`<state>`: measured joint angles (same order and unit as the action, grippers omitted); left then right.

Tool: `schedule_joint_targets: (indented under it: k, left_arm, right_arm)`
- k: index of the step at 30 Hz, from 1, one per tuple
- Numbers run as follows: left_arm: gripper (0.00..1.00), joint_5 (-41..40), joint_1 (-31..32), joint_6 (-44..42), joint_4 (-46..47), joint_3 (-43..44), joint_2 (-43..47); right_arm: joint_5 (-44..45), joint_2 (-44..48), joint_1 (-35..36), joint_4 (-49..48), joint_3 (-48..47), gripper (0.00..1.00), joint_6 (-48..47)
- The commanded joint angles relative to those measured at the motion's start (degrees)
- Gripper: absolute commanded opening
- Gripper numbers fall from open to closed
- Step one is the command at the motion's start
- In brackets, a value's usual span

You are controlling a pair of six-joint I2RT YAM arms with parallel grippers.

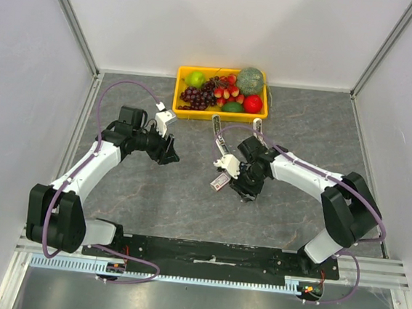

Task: Load the staples into the stapler
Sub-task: Pick up the staple from the center of the board.

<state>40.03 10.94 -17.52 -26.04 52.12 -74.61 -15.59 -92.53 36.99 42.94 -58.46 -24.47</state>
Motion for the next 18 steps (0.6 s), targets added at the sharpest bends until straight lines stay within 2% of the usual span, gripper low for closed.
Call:
schedule_joint_targets:
  k: [1,7,18]
  left_arm:
    - [0.61,-1.7,-0.4,-2.4,1.5,0.7,0.9]
    - [0.61,-2.0,-0.5,-2.4,1.8,0.8,0.4]
    - [0.61,-3.2,-0.5,-2.7,2.2,0.7,-0.2]
  right_arm:
    - [0.1,0.4,0.0,-1.1,2.4,0.51,3.2]
    - [2.4,-0.5,-0.3,-1.9,2.4,0.50,4.8]
    - [0.7,-4.9,-0.3,-0.6,0.2,0.50,5.7]
